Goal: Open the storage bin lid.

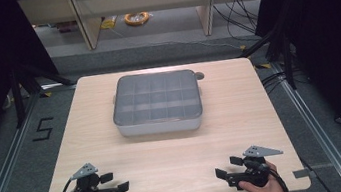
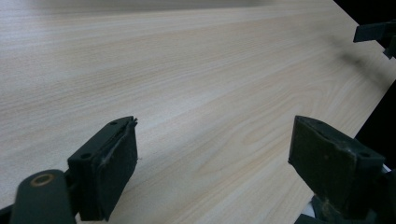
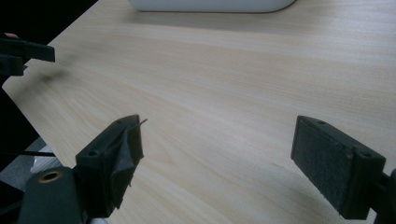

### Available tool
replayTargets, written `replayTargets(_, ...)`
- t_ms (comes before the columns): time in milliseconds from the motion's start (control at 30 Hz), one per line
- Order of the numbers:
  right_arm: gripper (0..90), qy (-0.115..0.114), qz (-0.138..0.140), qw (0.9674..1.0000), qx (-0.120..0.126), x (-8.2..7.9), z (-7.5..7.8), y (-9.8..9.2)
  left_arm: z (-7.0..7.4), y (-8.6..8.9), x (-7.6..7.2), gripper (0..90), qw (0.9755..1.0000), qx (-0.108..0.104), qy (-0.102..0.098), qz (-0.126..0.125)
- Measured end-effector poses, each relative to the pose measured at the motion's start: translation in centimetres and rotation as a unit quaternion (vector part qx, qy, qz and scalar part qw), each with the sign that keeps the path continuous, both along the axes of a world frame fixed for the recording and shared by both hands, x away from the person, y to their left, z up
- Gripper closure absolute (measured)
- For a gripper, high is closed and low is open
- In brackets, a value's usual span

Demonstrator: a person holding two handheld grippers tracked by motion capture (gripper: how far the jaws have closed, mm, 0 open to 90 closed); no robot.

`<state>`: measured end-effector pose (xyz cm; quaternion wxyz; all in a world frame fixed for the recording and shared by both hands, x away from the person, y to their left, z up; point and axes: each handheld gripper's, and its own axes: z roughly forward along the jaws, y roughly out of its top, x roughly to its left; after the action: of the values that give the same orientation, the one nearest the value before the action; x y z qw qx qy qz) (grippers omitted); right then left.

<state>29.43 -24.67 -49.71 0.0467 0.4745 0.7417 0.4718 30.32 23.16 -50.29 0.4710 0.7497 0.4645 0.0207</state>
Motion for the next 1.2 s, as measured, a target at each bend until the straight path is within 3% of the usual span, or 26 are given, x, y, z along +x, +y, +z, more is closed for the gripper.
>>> replayTargets(100, 17.2, -0.005, -0.003, 1.0, -0.008, 0.0, 0.0, -0.1, 0.0, 0.2, 0.1, 15.0, 1.0, 0.0, 0.002, 0.002)
replayTargets(133, 17.2, 0.009, -0.007, 0.9998, 0.013, -0.1, 0.0, 0.1, 0.0, 0.2, 0.2, 15.0, 1.0, -0.002, 0.003, 0.007)
replayTargets(200, 17.2, 0.0, -0.003, 1.0, 0.009, 0.1, -0.1, -0.1, 0.0, 0.3, 0.2, 15.0, 0.9999, -0.009, 0.002, 0.013)
replayTargets(300, 17.4, 0.014, -0.014, 0.9996, 0.022, 0.0, 0.0, -0.1, 0.0, 0.6, 0.4, 15.0, 0.9995, -0.025, 0.012, 0.019)
replayTargets(333, 17.4, 0.002, -0.011, 0.9998, 0.017, 0.1, 0.0, -0.3, 0.1, 0.7, 0.6, 15.0, 0.999, -0.034, 0.013, 0.026)
replayTargets(367, 17.6, 0.018, -0.017, 0.9992, 0.031, 0.0, 0.1, -0.1, 0.2, 0.8, 0.7, 15.0, 0.9989, -0.036, 0.01, 0.031)
replayTargets(400, 17.7, 0.003, -0.008, 0.9994, 0.035, 0.2, -0.1, -0.2, 0.3, 0.8, 0.8, 15.0, 0.9988, -0.035, 0.006, 0.034)
replayTargets(433, 17.9, 0.018, -0.017, 0.9988, 0.042, 0.1, 0.1, 0.0, 0.4, 0.9, 0.9, 15.1, 0.9988, -0.035, 0.003, 0.035)
replayTargets(567, 19.7, -0.005, -0.009, 0.9996, 0.027, 0.6, 0.4, -0.2, 0.4, 1.0, 0.9, 15.3, 0.9984, -0.04, 0.004, 0.039)
replayTargets(633, 20.0, 0.004, -0.019, 0.9994, 0.029, 0.4, 0.6, -0.2, 0.5, 0.9, 1.1, 15.3, 0.9984, -0.041, 0.003, 0.039)
replayTargets(667, 20.5, -0.011, -0.013, 0.9994, 0.031, 0.9, 0.7, -0.4, 0.6, 0.9, 1.1, 15.4, 0.9982, -0.042, 0.001, 0.043)
replayTargets(733, 20.7, -0.005, -0.026, 0.9988, 0.041, 0.8, 0.9, -0.2, 0.8, 0.8, 1.4, 15.4, 0.9979, -0.048, -0.001, 0.044)
replayTargets(800, 21.7, -0.018, -0.02, 0.9988, 0.04, 1.4, 1.1, -0.6, 1.1, 0.8, 2.1, 15.6, 0.9974, -0.054, -0.004, 0.049)
replayTargets(833, 22.3, 0.004, -0.037, 0.9983, 0.046, 1.6, 1.6, -0.6, 1.2, 0.8, 2.4, 16.0, 0.9972, -0.051, -0.003, 0.054)
replayTargets(867, 22.3, 0.004, -0.037, 0.9983, 0.046, 1.6, 1.6, -0.6, 1.3, 0.8, 2.6, 16.0, 0.9967, -0.057, -0.009, 0.057)
replayTargets(900, 22.5, -0.019, -0.027, 0.998, 0.054, 2.1, 1.4, -0.7, 1.5, 1.0, 3.0, 15.9, 0.9965, -0.059, -0.006, 0.058)
replayTargets(1033, 25.1, -0.027, -0.032, 0.9971, 0.064, 3.6, 2.2, -1.1, 1.8, 1.3, 3.9, 15.9, 0.9945, -0.069, -0.011, 0.078)
replayTargets(1067, 25.0, -0.025, -0.035, 0.9969, 0.065, 4.5, 2.8, -1.0, 2.0, 1.4, 4.2, 15.9, 0.9949, -0.07, -0.006, 0.073)
replayTargets(1133, 25.1, -0.02, -0.034, 0.9969, 0.068, 4.7, 3.0, -0.9, 2.2, 1.4, 4.6, 15.9, 0.9944, -0.07, -0.006, 0.079)
replayTargets(1200, 25.4, -0.029, -0.035, 0.9967, 0.067, 5.7, 3.5, -0.8, 2.5, 1.4, 5.2, 15.9, 0.9943, -0.076, -0.005, 0.075)
